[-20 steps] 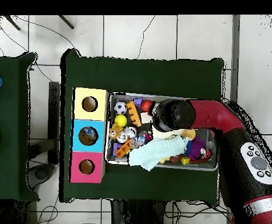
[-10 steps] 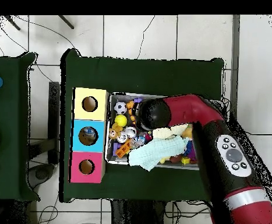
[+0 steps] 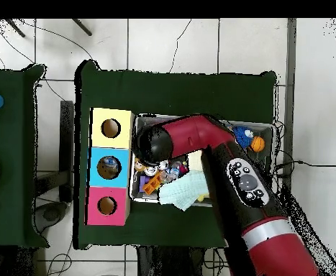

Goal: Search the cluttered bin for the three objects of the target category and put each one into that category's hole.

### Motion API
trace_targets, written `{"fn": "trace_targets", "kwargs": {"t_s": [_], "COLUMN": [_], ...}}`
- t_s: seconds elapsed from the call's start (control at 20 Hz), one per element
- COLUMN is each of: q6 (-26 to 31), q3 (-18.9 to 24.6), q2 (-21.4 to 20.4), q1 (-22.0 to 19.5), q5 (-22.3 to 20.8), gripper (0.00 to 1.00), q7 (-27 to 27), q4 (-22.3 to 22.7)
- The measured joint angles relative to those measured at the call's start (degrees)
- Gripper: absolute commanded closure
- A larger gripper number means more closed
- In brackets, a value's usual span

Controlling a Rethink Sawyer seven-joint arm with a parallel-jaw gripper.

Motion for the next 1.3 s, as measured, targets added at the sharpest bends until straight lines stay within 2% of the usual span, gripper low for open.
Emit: {"fn": "trace_targets", "kwargs": {"t_s": [0.35, 0.6, 1.05, 1.3], "q6": [0.02, 0.45, 3.70, 4.79], "q3": [-1.28, -2.26, -4.66, -6.29], "q2": [-0.02, -1.04, -5.39, -5.33], "q1": [1.82, 1.25, -1.43, -1.71], "q5": [0.06, 0.06, 0.13, 0.11], "gripper": [0.00, 0.00, 0.00, 0.00], "q7": [0.00, 0.00, 0.00, 0.00], "q4": [0.68, 1.31, 2.54, 2.83]}}
